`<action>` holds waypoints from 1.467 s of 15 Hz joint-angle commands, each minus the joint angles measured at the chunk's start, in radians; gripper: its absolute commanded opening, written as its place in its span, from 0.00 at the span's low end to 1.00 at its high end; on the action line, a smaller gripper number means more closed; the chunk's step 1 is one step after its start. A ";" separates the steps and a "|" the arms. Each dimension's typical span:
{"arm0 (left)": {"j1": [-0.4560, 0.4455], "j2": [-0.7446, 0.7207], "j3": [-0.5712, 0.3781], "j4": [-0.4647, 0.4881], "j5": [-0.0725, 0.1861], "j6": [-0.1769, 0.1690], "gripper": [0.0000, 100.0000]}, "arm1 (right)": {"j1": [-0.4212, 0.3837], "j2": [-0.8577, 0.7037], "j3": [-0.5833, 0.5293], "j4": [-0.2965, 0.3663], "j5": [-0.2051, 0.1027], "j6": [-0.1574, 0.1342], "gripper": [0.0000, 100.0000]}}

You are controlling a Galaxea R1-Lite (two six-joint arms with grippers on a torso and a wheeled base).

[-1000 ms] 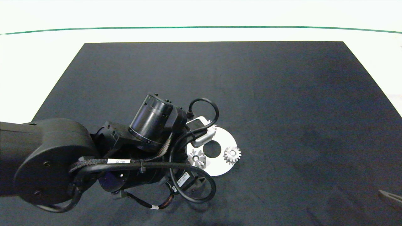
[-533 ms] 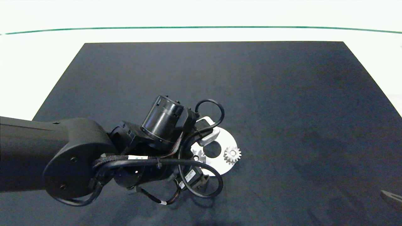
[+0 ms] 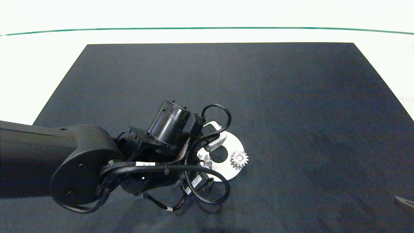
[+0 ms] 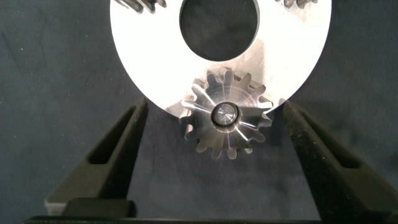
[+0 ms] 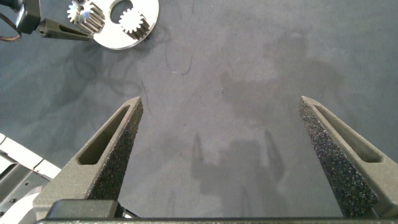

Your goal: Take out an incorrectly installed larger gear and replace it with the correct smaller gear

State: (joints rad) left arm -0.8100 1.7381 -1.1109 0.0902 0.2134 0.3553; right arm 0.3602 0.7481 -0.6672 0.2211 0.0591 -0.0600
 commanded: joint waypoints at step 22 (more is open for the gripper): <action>0.002 0.024 -0.001 -0.001 0.000 0.002 0.38 | 0.000 -0.010 0.000 0.001 0.002 -0.001 1.00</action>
State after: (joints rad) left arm -0.8062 1.7611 -1.1106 0.0874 0.2121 0.3553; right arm 0.3602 0.7379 -0.6672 0.2213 0.0606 -0.0606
